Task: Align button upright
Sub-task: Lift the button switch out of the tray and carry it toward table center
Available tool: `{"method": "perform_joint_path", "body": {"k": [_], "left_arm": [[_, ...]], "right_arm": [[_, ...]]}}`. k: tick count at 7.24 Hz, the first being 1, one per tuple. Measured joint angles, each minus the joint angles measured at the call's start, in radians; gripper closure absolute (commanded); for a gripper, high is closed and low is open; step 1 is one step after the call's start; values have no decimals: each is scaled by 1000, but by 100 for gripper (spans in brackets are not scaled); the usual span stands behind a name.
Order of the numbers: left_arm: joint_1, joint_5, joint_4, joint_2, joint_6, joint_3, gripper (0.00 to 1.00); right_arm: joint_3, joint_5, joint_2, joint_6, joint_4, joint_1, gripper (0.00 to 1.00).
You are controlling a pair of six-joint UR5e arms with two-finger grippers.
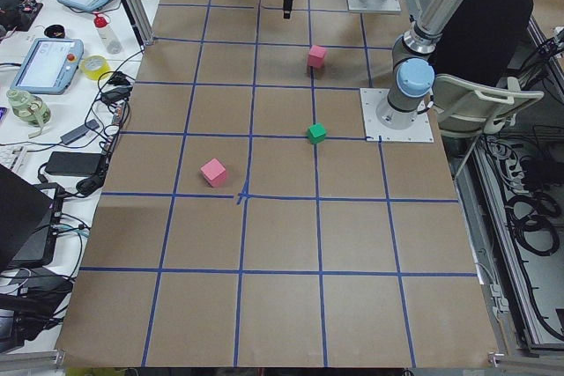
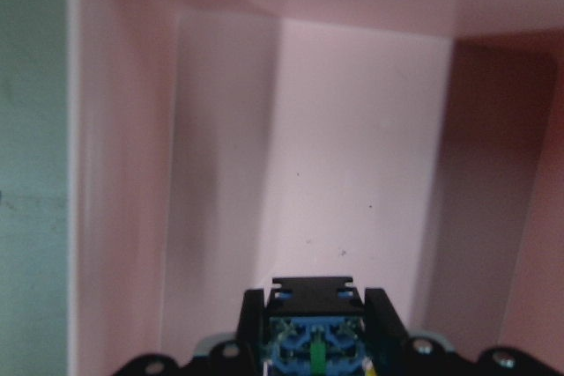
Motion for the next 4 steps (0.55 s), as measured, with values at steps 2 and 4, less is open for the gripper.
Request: {"method": "perform_joint_path", "body": {"k": [2, 4], "left_arm": [[0, 0, 0, 0, -1, 0, 0], [0, -1, 0, 0, -1, 0, 0]], "right_arm": [[-69, 8, -62, 127, 135, 127, 100], [-79, 17, -85, 324, 165, 321, 100]]}}
